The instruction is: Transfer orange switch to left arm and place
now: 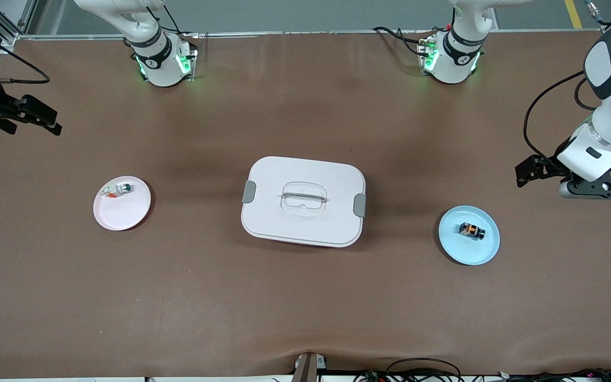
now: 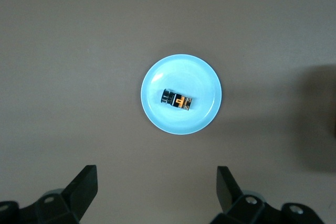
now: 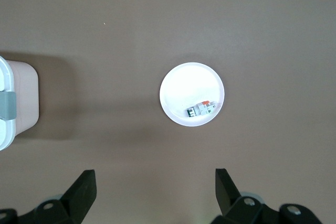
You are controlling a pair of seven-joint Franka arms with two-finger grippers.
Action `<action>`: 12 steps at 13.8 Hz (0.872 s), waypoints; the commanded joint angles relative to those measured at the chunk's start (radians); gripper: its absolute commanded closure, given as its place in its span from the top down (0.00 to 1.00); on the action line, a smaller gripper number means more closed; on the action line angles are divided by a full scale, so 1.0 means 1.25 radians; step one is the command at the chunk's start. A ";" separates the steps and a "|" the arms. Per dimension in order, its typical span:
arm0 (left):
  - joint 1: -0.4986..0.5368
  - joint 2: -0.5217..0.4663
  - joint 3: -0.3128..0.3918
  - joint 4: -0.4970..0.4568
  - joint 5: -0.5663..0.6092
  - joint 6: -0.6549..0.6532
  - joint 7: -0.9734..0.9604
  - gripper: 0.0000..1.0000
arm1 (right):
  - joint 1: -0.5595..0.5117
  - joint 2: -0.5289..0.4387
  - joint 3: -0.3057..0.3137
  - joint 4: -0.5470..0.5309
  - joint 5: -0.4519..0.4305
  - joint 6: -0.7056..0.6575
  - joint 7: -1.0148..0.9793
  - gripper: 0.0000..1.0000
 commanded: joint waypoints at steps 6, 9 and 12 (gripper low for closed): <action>0.022 -0.090 -0.017 -0.006 -0.014 -0.040 0.015 1.00 | 0.001 -0.012 -0.005 -0.002 0.000 -0.004 0.006 1.00; 0.022 -0.111 -0.014 0.049 -0.018 -0.139 0.015 1.00 | 0.001 -0.012 -0.005 -0.002 0.000 -0.008 0.003 1.00; 0.025 -0.093 -0.013 0.130 -0.021 -0.191 0.010 1.00 | 0.000 -0.010 -0.005 -0.002 0.001 -0.009 0.001 1.00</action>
